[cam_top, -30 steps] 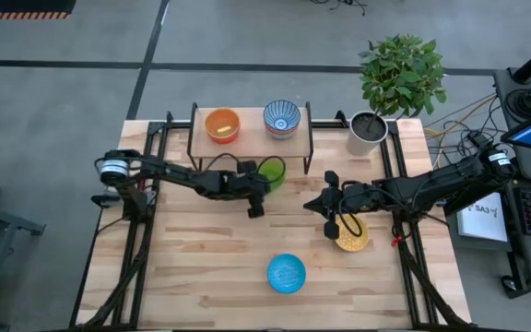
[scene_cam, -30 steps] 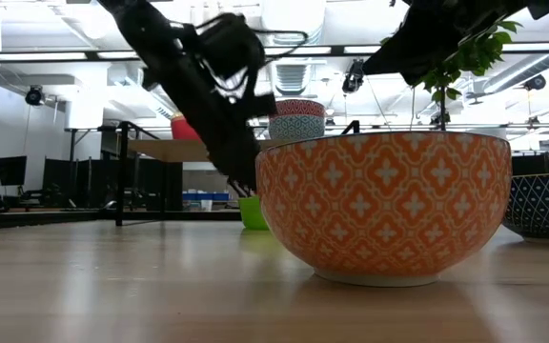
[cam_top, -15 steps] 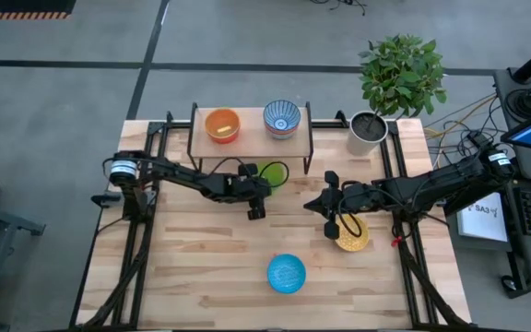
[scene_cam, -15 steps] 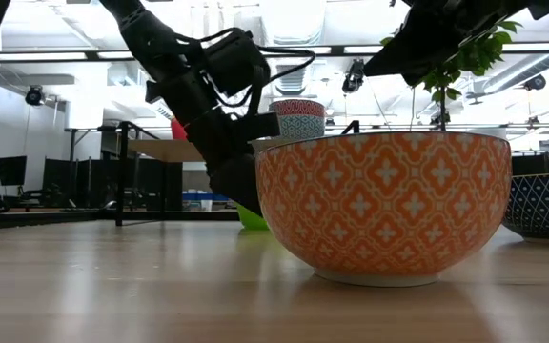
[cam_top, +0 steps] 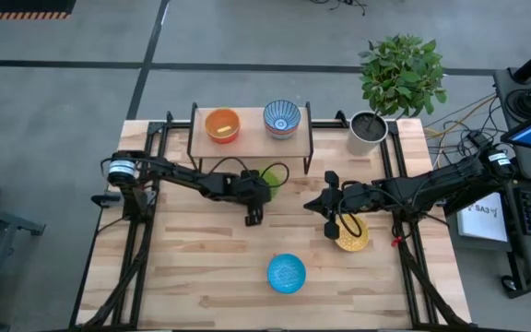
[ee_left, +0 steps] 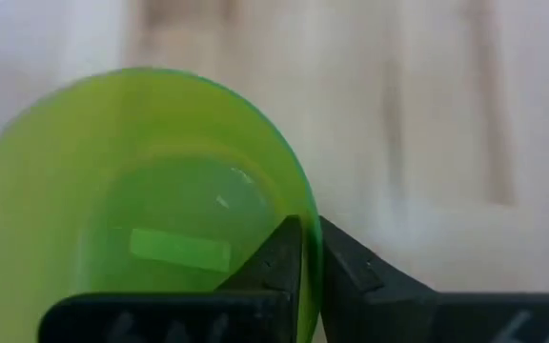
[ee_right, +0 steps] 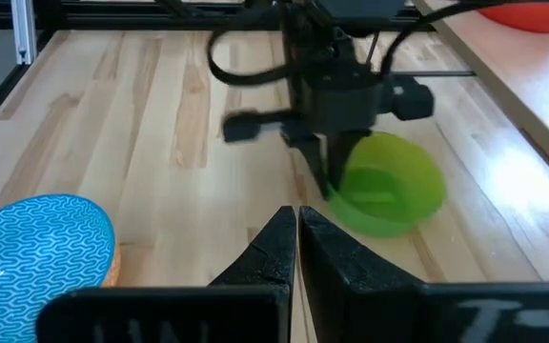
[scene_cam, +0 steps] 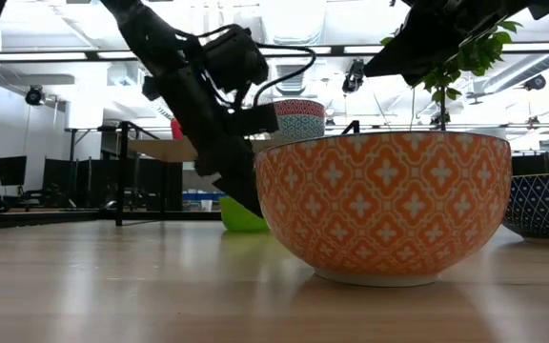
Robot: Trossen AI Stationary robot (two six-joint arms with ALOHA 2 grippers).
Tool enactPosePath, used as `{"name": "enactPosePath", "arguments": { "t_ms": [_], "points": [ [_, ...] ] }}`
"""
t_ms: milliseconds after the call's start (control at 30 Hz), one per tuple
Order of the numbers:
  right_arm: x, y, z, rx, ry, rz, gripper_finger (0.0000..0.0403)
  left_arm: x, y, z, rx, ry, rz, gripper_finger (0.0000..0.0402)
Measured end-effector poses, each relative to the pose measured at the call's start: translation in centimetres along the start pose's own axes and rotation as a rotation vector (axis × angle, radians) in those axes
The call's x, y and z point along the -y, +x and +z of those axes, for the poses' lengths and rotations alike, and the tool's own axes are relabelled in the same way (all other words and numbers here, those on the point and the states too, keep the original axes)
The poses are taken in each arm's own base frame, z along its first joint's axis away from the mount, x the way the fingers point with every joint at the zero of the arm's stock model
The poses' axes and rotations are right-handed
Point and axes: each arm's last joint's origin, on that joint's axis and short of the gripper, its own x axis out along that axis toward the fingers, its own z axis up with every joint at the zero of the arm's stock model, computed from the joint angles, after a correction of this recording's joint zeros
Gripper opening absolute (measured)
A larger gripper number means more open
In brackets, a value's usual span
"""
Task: Place and stack bowls onto a shelf
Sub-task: Stack the transparent green bowl on top of the transparent yellow bowl on the shelf
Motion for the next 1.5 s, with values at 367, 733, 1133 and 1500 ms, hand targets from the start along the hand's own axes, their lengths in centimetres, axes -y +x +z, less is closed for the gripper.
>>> {"name": "enactPosePath", "arguments": {
  "t_ms": [367, 733, 1133, 1500],
  "points": [
    [0.0, 0.0, -0.1, -0.006, -0.002, 0.0, 0.0009, 1.7, -9.0, 1.3, 0.046, 0.055, -0.202, 0.0],
    [0.0, 0.0, -0.1, -0.008, -0.018, 0.0, 0.0009, -1.8, -23.8, 4.8, 0.137, 0.118, 0.031, 0.0],
    [0.0, 0.0, -0.1, -0.007, -0.026, 0.0, 0.0009, -10.1, -27.0, 4.7, 0.001, 0.007, 0.283, 0.0],
    [0.0, 0.0, -0.1, -0.006, -0.018, 0.0, 0.0009, -14.8, -24.4, 3.7, -0.076, -0.116, 0.259, 0.0]
  ]
}}
